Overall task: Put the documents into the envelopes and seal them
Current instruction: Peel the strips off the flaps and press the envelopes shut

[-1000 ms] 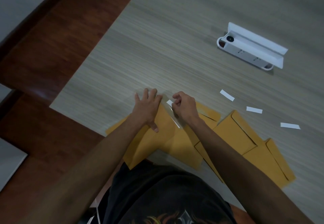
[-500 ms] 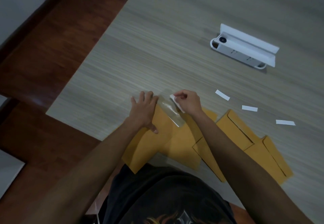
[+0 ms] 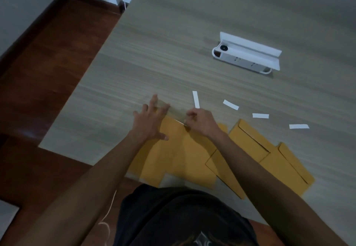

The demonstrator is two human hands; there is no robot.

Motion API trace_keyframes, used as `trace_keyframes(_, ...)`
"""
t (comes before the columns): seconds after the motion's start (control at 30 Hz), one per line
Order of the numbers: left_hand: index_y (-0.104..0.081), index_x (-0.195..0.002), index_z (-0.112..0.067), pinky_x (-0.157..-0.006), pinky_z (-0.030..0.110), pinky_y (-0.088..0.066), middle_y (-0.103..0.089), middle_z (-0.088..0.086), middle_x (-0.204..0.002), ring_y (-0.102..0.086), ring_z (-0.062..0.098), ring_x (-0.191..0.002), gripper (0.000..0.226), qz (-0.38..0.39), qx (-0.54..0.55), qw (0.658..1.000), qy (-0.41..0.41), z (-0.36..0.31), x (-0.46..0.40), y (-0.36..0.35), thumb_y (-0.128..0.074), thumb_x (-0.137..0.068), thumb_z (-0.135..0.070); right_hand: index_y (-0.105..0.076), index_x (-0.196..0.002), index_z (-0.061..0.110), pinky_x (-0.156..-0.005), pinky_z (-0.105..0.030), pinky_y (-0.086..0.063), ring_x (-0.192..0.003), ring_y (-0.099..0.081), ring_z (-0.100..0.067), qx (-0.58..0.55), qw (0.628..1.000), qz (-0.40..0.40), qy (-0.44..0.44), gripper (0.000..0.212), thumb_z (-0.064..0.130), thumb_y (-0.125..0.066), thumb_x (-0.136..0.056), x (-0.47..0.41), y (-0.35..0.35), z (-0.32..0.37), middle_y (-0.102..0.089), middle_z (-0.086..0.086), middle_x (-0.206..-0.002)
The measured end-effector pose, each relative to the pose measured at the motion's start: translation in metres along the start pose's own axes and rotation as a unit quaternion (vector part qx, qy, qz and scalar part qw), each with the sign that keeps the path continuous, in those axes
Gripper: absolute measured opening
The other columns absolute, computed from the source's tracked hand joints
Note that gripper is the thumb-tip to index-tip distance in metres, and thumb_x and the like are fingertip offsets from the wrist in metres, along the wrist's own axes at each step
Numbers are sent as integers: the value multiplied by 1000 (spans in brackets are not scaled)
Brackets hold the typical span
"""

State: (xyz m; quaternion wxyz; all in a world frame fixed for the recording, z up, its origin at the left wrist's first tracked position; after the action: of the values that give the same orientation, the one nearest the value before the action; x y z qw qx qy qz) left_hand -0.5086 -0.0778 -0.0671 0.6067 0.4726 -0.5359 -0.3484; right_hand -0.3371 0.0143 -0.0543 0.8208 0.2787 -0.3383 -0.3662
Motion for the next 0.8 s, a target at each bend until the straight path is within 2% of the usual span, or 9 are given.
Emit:
trace_keyframes(0.07,-13,-150,-38,-93,59,-45,7,11,-163,-28,39,-138,127,-8,13,1000,-4,5,-1,-1,-75,-48,-79,-66,-118,16,-92,-28,-46,-108,-54,-20,43,998,-35,43,32,24,-66,-87,12,-13,-3,-66,-4,-110)
trace_keyframes(0.17,-28,-145,-29,-97,57,-42,-10,11,-162,-29,36,-139,124,-40,35,998,-19,9,0,-1,-77,-42,-79,-66,-108,18,-87,-25,-42,-106,-46,-16,49,991,-87,84,19,15,-62,-90,21,-20,1,-63,-1,-103)
trace_keyframes(0.27,-42,-135,-14,-101,52,-41,-31,12,-155,-35,35,-137,120,-73,25,997,-26,9,3,-1,-75,-41,-81,-69,-98,15,-86,-32,-47,-97,-52,-20,114,972,-130,156,12,10,-61,-90,27,-22,13,-63,-2,-93)
trace_keyframes(0.37,-52,-127,-7,-105,49,-38,-45,13,-147,-39,35,-136,107,-102,43,993,-50,12,12,-8,-72,-50,-79,-71,-93,12,-76,-36,-51,-84,-56,-24,200,941,-147,230,10,9,-67,-85,37,-31,15,-64,-3,-85)
trace_keyframes(0.47,-53,-128,-12,-105,46,-37,-49,9,-144,-41,31,-135,93,-89,68,991,-73,23,19,-21,-61,-63,-79,-71,-97,12,-78,-37,-50,-89,-53,-24,251,930,-122,237,13,17,-63,-88,47,-48,5,-63,-4,-91)
trace_keyframes(0.57,-47,-139,-18,-107,44,-36,-42,2,-150,-37,26,-139,96,-48,86,991,-86,30,23,-30,-44,-69,-84,-72,-92,11,-81,-38,-49,-92,-51,-24,278,926,-102,233,21,24,-55,-91,56,-58,4,-62,-6,-92)
trace_keyframes(0.67,-48,-141,-19,-106,45,-38,-40,2,-152,-37,27,-139,82,-38,75,992,-91,31,24,-32,-38,-79,-73,-71,-83,6,-82,-39,-48,-87,-53,-25,314,915,-93,235,23,24,-57,-90,57,-60,24,-64,-9,-82)
trace_keyframes(0.73,-51,-138,-19,-103,46,-42,-43,3,-150,-40,28,-137,63,-52,71,992,-93,29,23,-27,-45,-88,-57,-68,-89,2,-80,-41,-50,-86,-54,-28,270,933,-97,218,20,20,-59,-89,51,-60,36,-63,-13,-87)
trace_keyframes(0.8,-54,-136,-17,-100,47,-44,-47,4,-147,-42,28,-134,49,-65,71,991,-95,28,21,-23,-58,-90,-33,-66,-102,-1,-78,-42,-52,-86,-55,-29,263,927,-103,247,24,18,-62,-88,43,-67,46,-62,-15,-95)
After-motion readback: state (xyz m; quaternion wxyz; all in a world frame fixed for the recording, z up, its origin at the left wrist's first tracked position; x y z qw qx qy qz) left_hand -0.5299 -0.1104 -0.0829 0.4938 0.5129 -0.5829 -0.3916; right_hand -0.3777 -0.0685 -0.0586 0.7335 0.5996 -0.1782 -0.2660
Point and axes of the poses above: each hand's wrist, its own x-axis away from the middle knuckle, its own y-axis out of the back of the hand, z = x × y, the point moved 5 cm from there along -x, towards the middle knuckle
